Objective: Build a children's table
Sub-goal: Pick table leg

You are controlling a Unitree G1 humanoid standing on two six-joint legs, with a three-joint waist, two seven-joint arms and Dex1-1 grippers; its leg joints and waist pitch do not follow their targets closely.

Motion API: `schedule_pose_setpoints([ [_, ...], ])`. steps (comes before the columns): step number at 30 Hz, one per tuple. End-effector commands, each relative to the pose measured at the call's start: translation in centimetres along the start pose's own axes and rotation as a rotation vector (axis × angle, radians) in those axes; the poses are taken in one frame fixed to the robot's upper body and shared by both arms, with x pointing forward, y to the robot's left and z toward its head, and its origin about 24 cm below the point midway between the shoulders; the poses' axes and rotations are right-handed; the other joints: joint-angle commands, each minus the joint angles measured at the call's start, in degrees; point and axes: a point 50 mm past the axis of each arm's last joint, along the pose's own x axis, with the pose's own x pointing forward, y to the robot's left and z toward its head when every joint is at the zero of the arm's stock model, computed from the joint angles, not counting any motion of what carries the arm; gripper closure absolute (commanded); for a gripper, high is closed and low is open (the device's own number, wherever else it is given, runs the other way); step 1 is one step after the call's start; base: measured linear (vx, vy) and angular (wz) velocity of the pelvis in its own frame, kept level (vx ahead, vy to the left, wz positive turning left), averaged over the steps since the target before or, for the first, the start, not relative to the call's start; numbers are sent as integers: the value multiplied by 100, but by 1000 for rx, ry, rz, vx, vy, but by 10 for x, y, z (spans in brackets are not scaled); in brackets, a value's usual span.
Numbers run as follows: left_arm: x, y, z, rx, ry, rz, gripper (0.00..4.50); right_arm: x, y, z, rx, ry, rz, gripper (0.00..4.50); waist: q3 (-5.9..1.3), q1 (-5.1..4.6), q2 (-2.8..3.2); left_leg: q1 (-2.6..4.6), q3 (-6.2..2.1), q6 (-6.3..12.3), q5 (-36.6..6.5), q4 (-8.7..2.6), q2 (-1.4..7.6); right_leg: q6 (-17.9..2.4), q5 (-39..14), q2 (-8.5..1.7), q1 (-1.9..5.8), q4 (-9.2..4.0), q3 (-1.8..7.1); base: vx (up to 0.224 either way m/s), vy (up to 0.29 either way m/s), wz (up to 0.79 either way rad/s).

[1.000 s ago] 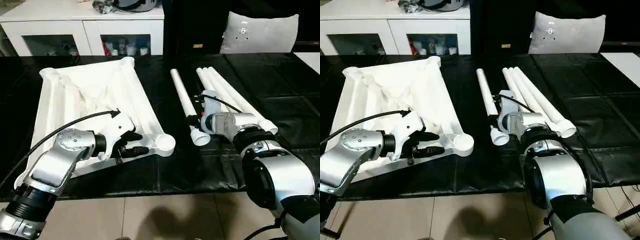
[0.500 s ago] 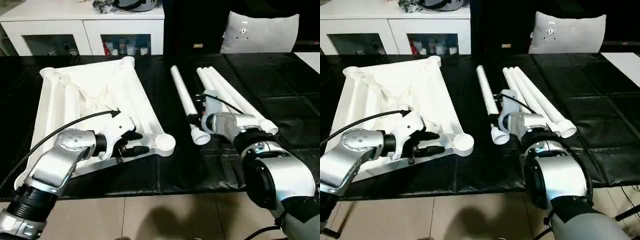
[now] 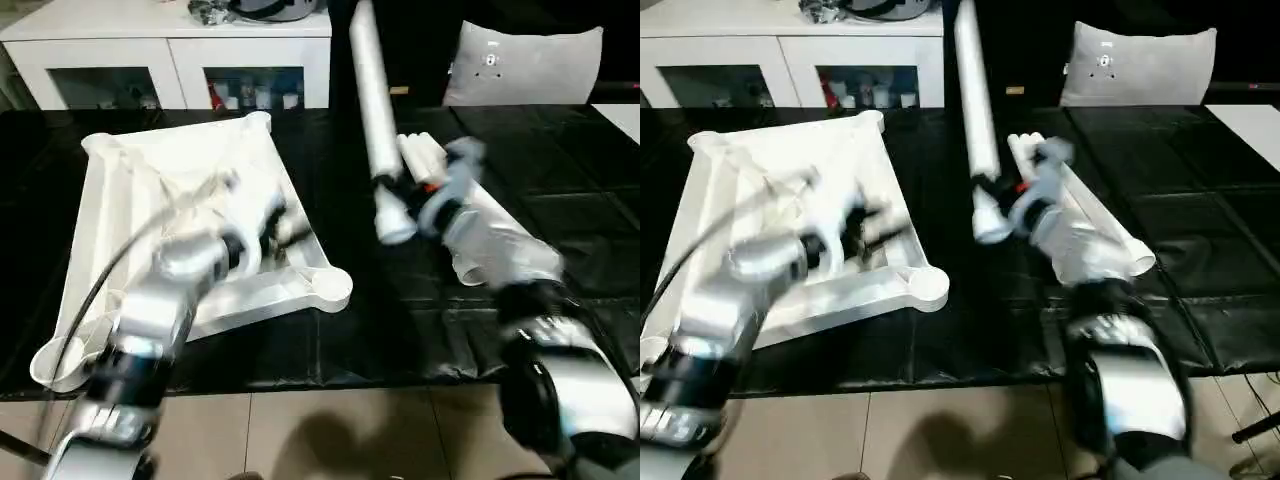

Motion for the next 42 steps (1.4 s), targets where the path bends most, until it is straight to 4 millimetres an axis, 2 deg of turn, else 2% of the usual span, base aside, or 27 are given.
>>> schedule_pose_setpoints([
  [1,0,5,7,-46,-32,43,175,-5,2,12,18,-70,57,266,-402,39,-18,11,-100,404,-292,-356,335,-1536,-183,-500,406,-364,283,0,0,0],
  [3,2,5,11,-76,-54,54,151,-9,2,14,34,-91,90,266,-402,62,-13,28,-91,427,-312,-348,332,-1526,-331,-500,385,-395,278,0,0,0],
  [4,4,5,16,-114,-83,55,146,-14,3,16,55,-119,137,266,-395,53,-127,17,-82,449,-295,-358,339,-1505,-376,-497,390,-406,275,0,0,0],
  [5,6,3,21,-153,-109,47,141,-19,5,17,70,-135,185,266,-398,111,-52,29,-76,478,-250,-343,336,-1492,-370,-506,399,-393,282,0,0,0],
  [6,8,0,25,-201,-138,33,133,-24,8,18,74,-143,240,266,-407,135,-31,36,-94,509,-183,-346,363,-1500,-281,-503,368,-380,271,0,0,0],
  [7,11,-7,37,-303,-204,-12,123,-34,17,18,84,-146,348,266,-407,136,-45,32,-84,542,-131,-346,360,-1503,-176,-488,380,-380,267,0,0,0],
  [8,11,-7,37,-303,-204,-12,123,-34,17,18,84,-146,348,266,-418,198,-21,32,-104,598,-31,-326,379,-1571,133,-510,396,-351,267,0,0,0],
  [9,14,-11,47,-400,-256,-52,109,-43,26,15,103,-139,448,266,-418,205,-52,17,-106,679,6,-330,374,-1603,246,-498,397,-334,258,0,0,0],
  [11,16,-14,55,-459,-284,-81,92,-48,31,12,119,-132,517,266,-412,261,-70,6,-109,749,-20,-322,373,-1642,150,-522,389,-354,249,0,0,0],
  [14,21,-18,64,-506,-304,-113,73,-53,40,5,127,-99,598,266,-375,284,-117,9,-103,640,-225,-344,357,-1453,-546,-531,386,-440,247,0,0,0],
  [15,22,-18,66,-514,-308,-121,65,-55,42,3,127,-90,615,266,-373,294,-98,10,-110,586,-228,-351,365,-1369,-712,-529,378,-451,244,0,0,0],
  [18,22,-18,66,-514,-308,-121,65,-55,42,3,127,-90,615,266,-371,285,-98,9,-114,457,-245,-364,357,-1200,-951,-527,365,-479,244,0,0,0],
  [22,22,-18,66,-514,-308,-121,65,-55,42,3,127,-90,615,266,-380,289,-93,2,-123,418,-153,-367,364,-1151,-795,-522,365,-462,241,0,0,0],
  [24,24,-21,74,-565,-331,-150,54,-56,47,-1,121,-66,636,266,-390,297,-101,-11,-120,450,-4,-352,360,-1216,-499,-527,382,-425,240,0,0,0],
  [25,26,-31,81,-635,-366,-211,54,-54,54,-6,101,-40,649,266,-395,290,-141,-10,-116,469,34,-351,367,-1248,-420,-528,385,-418,240,0,0,0],
  [27,27,-38,85,-683,-399,-253,84,-54,61,-11,81,-16,663,266,-402,318,-133,-20,-121,554,133,-333,374,-1362,-213,-538,380,-397,234,0,0,0],
  [30,28,-41,83,-680,-403,-248,104,-54,64,-15,84,-5,677,267,-397,330,-137,-22,-124,667,167,-331,382,-1338,-261,-542,371,-412,227,0,0,0],
  [33,28,-42,83,-692,-408,-263,136,-55,66,-17,92,0,689,268,-401,335,-124,-21,-131,662,204,-330,385,-1241,-335,-538,370,-414,228,0,0,0],
  [35,27,-45,83,-703,-410,-303,147,-55,66,-19,96,8,691,268,-401,346,-144,-25,-126,632,202,-331,381,-1234,-305,-539,378,-411,229,0,0,0],
  [39,24,-47,80,-688,-393,-333,184,-55,66,-19,91,15,685,268,-402,380,-129,-19,-129,623,254,-328,387,-1224,-267,-539,368,-396,231,0,0,0],
  [42,24,-46,75,-649,-378,-328,185,-55,64,-19,79,22,670,268,-399,396,-129,-14,-124,604,238,-331,382,-1168,-316,-539,366,-404,235,0,0,0],
])
